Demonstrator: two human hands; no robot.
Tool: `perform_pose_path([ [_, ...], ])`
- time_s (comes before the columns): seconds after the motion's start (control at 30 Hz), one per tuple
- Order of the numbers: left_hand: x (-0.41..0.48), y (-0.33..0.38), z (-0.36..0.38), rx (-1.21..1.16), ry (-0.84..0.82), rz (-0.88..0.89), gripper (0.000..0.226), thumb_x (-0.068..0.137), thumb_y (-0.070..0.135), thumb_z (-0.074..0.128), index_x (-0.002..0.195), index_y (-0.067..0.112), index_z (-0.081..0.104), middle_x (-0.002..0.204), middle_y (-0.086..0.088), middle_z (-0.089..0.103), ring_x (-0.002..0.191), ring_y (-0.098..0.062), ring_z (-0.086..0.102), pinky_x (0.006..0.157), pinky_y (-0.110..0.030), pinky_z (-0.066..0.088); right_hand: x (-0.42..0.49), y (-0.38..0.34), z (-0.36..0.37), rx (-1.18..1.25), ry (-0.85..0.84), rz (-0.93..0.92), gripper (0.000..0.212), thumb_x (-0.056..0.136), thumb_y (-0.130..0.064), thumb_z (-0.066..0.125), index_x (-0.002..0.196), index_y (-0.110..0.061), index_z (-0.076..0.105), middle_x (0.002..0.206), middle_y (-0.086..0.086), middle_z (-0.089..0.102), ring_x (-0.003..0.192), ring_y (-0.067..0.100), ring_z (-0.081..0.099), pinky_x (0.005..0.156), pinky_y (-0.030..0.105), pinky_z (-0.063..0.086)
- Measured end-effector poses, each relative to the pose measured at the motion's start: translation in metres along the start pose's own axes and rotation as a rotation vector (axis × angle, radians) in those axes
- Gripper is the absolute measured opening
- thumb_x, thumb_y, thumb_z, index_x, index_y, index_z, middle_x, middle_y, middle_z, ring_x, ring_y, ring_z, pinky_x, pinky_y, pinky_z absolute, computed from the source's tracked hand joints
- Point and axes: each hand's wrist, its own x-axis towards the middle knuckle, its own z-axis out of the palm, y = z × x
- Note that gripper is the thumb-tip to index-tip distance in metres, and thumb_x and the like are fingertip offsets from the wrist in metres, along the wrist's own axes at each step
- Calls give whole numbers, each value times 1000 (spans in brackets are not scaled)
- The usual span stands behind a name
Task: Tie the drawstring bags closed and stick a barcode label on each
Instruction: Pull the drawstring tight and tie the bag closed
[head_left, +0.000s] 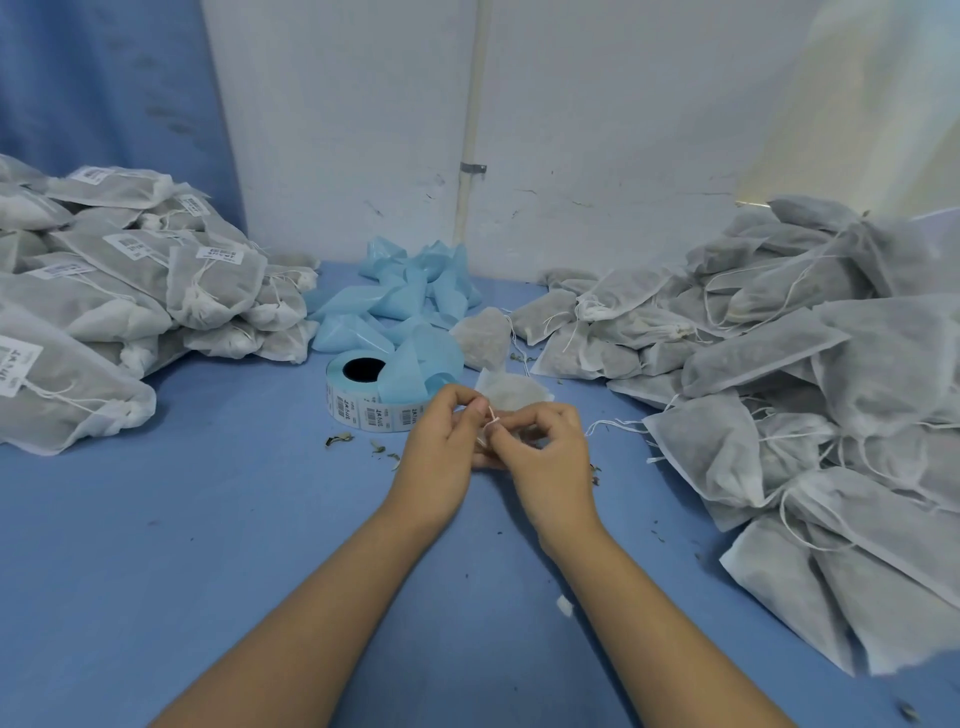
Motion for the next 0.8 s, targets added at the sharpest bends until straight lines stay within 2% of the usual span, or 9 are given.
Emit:
perform_pose_path([
  [0.1,3,-3,-2,89,-2,27,17,99,9,45,85,13,53,73,3,64,65,-5,63,61,-22,54,3,-2,-3,160,2,99,19,79,-2,67,64,-12,61,86,3,57,67,3,55,66,14,46],
  [0.17,4,-6,-4,184,-10,66,18,98,10,47,83,16,55,73,8,63,66,-1,60,64,-24,50,4,-5,-5,334,-67,178,16,82,0,62,68,-7,61,71,3,64,61,6,58,59,11,45],
  [0.23,5,-6,-5,223,-28,78,18,98,11,48,83,16,56,75,7,64,70,-2,60,66,-26,48,4,-7,-8,434,-130,230,9,84,0,58,77,0,63,64,3,65,59,7,60,55,11,45],
  [0.33,4,-5,-5,252,-37,83,17,98,12,48,85,15,58,77,4,64,74,-8,60,69,-28,49,6,-7,-10,475,-173,247,12,85,-3,55,79,1,64,69,7,65,65,13,61,60,16,47],
  [0.43,4,-5,-5,257,-57,88,15,98,12,49,87,10,59,77,-2,63,74,-12,58,69,-28,47,9,-8,-13,482,-208,281,17,88,-9,51,75,-7,62,69,5,61,65,11,56,64,24,37],
  [0.5,5,-7,-5,276,-63,92,14,97,14,50,88,10,60,75,-2,61,72,-11,56,69,-27,47,10,-8,-14,546,-198,320,20,90,-10,50,73,-10,61,68,3,60,62,9,55,63,23,35],
  [0.7,6,-7,-6,240,-56,63,16,97,13,51,82,16,59,67,3,56,62,-7,51,64,-22,45,12,-7,-16,618,-211,336,15,92,-11,50,83,-6,61,75,5,64,68,12,61,70,22,44],
  [0.8,7,-6,-7,217,-41,44,17,97,12,51,82,15,59,67,4,55,61,-6,49,63,-20,43,12,-7,-15,595,-211,329,13,94,-9,51,85,-6,60,75,4,67,68,12,65,67,19,49],
])
